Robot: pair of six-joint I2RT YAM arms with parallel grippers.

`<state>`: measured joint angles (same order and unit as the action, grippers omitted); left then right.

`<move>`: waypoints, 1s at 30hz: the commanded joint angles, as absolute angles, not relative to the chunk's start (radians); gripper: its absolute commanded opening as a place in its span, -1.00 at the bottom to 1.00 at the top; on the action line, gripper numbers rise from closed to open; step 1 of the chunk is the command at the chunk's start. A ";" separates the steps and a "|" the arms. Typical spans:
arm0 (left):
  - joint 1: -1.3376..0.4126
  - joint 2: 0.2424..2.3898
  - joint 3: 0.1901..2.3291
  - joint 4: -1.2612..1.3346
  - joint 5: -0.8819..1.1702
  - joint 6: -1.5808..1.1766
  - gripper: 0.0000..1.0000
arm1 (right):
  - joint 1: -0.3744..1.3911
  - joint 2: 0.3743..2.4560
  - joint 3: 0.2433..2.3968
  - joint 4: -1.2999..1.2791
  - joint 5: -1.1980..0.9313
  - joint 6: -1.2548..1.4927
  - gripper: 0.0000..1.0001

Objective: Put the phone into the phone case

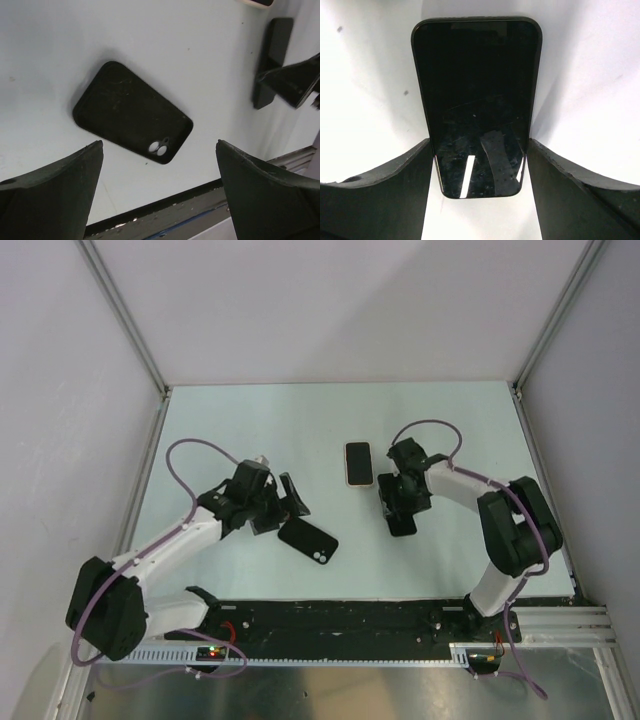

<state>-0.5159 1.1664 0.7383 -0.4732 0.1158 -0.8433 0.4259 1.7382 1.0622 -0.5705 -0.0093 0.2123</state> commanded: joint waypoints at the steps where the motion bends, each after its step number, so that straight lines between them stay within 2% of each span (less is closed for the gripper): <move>1: -0.551 1.221 0.755 -0.342 0.141 -0.945 0.94 | 0.524 1.731 0.920 -0.541 -0.125 0.343 -0.02; 11: -0.620 1.478 0.888 -0.227 0.172 -1.075 0.84 | 0.606 1.658 0.769 -0.421 -0.186 0.432 -0.02; 30: -0.698 1.829 1.101 -0.156 0.229 -1.194 0.45 | 0.642 1.536 0.674 -0.362 -0.212 0.502 -0.02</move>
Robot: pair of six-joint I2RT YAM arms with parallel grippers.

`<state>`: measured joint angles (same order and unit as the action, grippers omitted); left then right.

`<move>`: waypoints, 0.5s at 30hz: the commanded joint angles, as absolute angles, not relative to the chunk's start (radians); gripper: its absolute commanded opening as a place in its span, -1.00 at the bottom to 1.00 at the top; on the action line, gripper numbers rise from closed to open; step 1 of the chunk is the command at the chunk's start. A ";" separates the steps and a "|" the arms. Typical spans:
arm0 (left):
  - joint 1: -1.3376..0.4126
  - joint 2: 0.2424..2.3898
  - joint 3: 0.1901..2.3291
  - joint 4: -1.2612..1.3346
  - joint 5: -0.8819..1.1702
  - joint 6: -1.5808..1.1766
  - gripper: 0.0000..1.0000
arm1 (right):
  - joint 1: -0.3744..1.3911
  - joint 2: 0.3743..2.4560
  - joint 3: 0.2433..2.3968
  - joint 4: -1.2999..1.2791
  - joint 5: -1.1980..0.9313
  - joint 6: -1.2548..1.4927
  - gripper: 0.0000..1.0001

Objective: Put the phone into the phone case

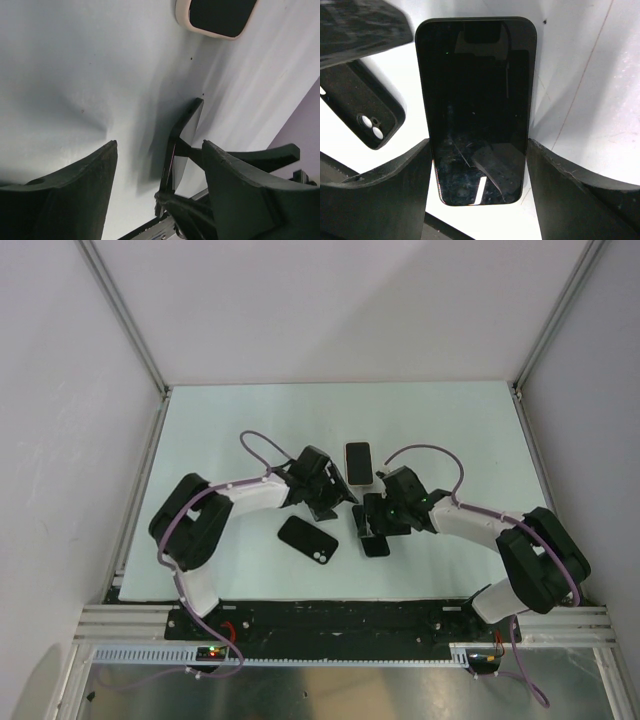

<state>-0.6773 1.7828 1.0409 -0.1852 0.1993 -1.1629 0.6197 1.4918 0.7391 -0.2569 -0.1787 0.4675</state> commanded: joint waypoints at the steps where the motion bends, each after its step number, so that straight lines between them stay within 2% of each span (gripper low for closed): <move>1: -0.701 1.846 1.112 -0.155 0.231 -1.194 0.42 | 0.642 1.536 0.672 -0.360 -0.211 0.503 -0.02; 10: -0.725 1.936 1.167 -0.155 0.260 -1.196 -0.05 | 0.646 1.545 0.665 -0.338 -0.212 0.506 -0.02; 15: -0.734 1.946 1.157 -0.154 0.273 -1.199 -0.23 | 0.647 1.548 0.666 -0.334 -0.204 0.506 -0.02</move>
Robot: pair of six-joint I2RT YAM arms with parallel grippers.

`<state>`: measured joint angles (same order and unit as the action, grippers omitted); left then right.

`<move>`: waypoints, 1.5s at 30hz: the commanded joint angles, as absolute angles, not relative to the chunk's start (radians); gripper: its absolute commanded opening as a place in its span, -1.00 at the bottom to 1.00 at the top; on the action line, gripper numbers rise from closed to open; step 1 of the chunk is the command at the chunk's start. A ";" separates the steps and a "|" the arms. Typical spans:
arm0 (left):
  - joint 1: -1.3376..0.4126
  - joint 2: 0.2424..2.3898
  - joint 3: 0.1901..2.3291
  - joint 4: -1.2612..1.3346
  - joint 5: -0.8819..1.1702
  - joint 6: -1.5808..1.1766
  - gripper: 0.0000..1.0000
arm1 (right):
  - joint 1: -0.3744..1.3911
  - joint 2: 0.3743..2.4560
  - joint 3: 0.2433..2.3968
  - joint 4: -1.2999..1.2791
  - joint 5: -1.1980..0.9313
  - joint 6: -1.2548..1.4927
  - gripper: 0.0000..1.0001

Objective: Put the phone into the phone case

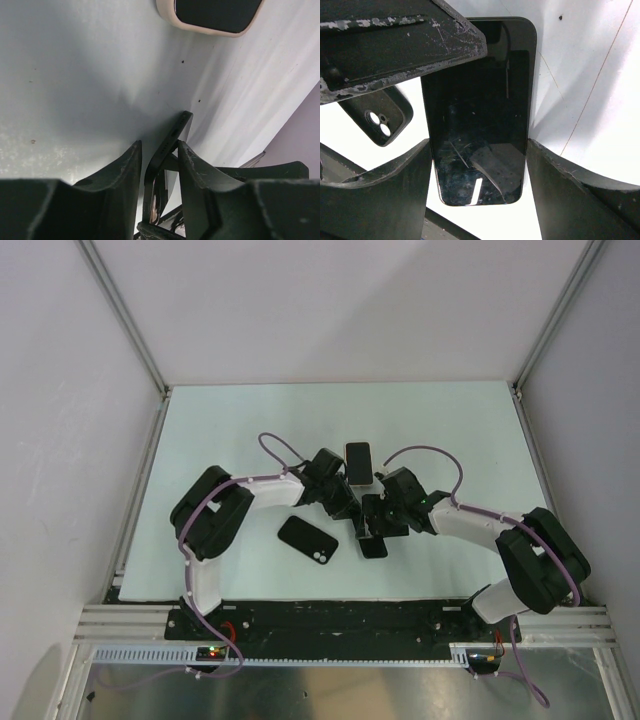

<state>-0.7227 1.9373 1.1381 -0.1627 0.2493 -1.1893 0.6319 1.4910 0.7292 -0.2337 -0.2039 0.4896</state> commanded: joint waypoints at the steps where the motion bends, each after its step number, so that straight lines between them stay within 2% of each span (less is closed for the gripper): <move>1: -0.736 1.946 1.154 -0.154 0.274 -1.200 -0.26 | 0.646 1.547 0.666 -0.333 -0.203 0.506 -0.02; 7: -0.749 1.947 1.142 -0.150 0.280 -1.204 -0.61 | 0.648 1.542 0.666 -0.336 -0.175 0.507 0.02; 10: -0.756 1.951 1.143 -0.137 0.291 -1.210 -0.90 | 0.653 1.542 0.666 -0.329 -0.163 0.513 0.11; 12: -0.759 1.949 1.136 -0.121 0.298 -1.215 -0.97 | 0.659 1.536 0.665 -0.321 -0.154 0.521 0.20; 18: -0.759 1.925 1.089 -0.038 0.311 -1.227 -1.00 | 0.677 1.503 0.665 -0.305 -0.128 0.537 0.48; 25: -0.759 1.920 1.049 0.062 0.335 -1.247 -1.00 | 0.681 1.489 0.664 -0.306 -0.102 0.537 0.64; 30: -0.759 1.918 1.027 0.104 0.340 -1.264 -1.00 | 0.684 1.475 0.663 -0.284 -0.141 0.533 0.95; 36: -0.758 1.925 1.009 0.128 0.346 -1.268 -1.00 | 0.672 1.406 0.663 -0.294 -0.144 0.534 0.99; 45: -0.741 1.888 0.981 0.194 0.346 -1.239 -1.00 | 0.604 1.158 0.663 -0.367 -0.131 0.545 0.99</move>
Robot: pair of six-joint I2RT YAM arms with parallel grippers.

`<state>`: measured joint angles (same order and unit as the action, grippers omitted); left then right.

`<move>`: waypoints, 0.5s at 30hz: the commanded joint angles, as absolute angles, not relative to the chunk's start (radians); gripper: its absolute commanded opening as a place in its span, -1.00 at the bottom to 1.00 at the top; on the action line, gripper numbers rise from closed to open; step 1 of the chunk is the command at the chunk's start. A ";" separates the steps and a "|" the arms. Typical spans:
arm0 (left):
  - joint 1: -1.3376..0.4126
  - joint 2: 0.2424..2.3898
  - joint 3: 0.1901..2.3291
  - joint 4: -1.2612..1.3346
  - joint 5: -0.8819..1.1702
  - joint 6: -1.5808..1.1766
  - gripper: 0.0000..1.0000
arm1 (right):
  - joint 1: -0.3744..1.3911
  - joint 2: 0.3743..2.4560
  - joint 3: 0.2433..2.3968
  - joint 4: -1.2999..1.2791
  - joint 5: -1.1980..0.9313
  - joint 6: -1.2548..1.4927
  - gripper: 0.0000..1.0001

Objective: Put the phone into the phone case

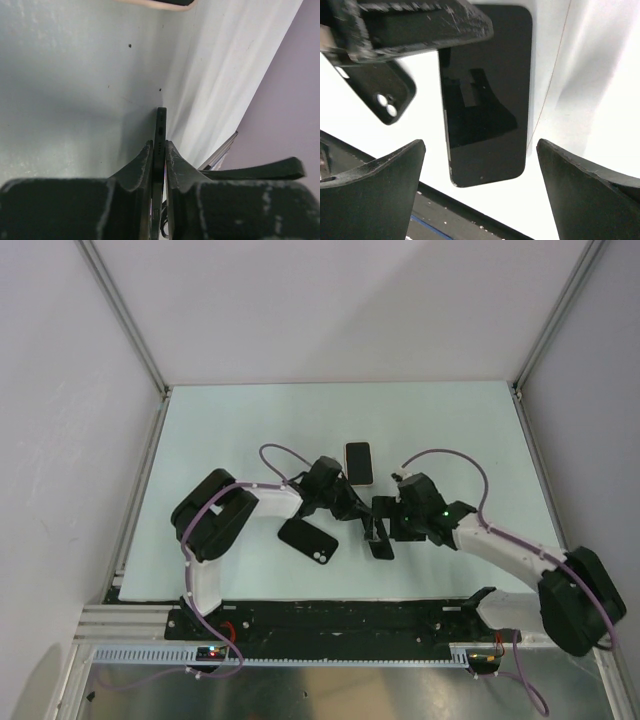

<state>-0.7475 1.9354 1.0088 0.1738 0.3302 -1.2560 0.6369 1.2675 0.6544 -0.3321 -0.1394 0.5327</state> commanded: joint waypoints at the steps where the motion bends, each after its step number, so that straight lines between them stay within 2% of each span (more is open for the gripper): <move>1: -0.739 1.885 0.977 0.207 0.347 -1.239 -1.00 | 0.590 1.137 0.663 -0.373 -0.137 0.547 0.99; 8: -0.714 1.842 0.905 0.330 0.365 -1.250 -1.00 | 0.502 1.024 0.651 -0.394 -0.172 0.600 0.99; 15: -0.633 1.692 0.776 0.448 0.381 -1.238 -1.00 | 0.366 1.012 0.571 -0.199 -0.405 0.668 0.99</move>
<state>-0.6827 1.8317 0.8230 0.3218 0.3489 -1.2526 0.4107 1.0149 0.6117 -0.3344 -0.2523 0.6098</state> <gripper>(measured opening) 0.139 0.993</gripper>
